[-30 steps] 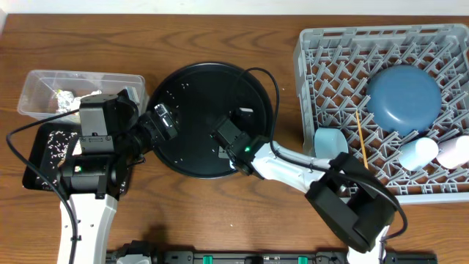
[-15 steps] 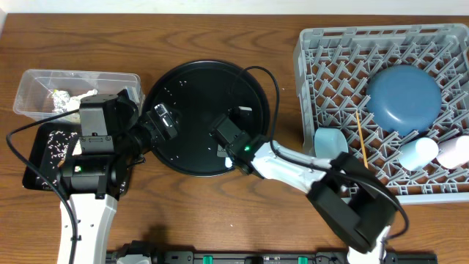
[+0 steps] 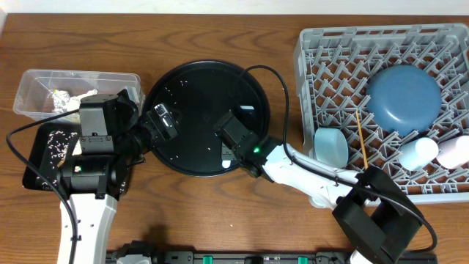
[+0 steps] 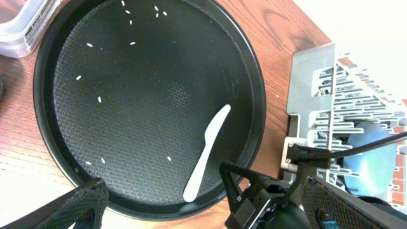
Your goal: Sort waste into correct bins and load items into the dishwasher rack
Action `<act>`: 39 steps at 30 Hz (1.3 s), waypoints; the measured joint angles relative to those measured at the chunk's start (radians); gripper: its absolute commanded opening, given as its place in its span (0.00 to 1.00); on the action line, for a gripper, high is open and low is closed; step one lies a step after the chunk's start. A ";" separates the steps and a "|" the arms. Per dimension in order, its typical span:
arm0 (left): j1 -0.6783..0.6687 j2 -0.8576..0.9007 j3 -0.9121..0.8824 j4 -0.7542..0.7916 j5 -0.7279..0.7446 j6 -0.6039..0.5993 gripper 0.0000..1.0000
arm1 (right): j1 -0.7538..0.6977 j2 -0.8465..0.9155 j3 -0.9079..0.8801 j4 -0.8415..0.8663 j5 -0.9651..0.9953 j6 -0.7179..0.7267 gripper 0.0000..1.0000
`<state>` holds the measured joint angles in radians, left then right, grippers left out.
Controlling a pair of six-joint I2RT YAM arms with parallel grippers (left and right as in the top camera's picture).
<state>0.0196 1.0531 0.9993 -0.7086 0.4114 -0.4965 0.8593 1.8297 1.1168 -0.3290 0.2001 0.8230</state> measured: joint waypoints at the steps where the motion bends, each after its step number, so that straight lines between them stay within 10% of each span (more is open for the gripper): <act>1: 0.000 0.000 0.000 0.000 0.000 0.000 0.98 | 0.000 0.000 0.000 0.000 -0.002 0.010 0.07; 9: 0.000 0.000 0.000 0.000 0.000 0.000 0.98 | 0.033 0.001 0.000 0.001 0.009 0.117 0.31; 23: 0.000 0.000 0.000 0.000 0.000 0.000 0.98 | 0.074 0.122 0.003 0.066 0.062 0.315 0.26; 27: 0.000 0.000 0.000 0.000 0.000 0.000 0.98 | 0.074 0.146 0.015 0.097 0.070 0.329 0.01; 39: 0.000 0.000 0.000 0.000 0.000 0.000 0.98 | 0.073 0.156 0.068 0.043 0.066 0.327 0.01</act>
<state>0.0196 1.0531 0.9993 -0.7090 0.4114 -0.4965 0.9325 1.9862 1.1847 -0.2855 0.2665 1.1503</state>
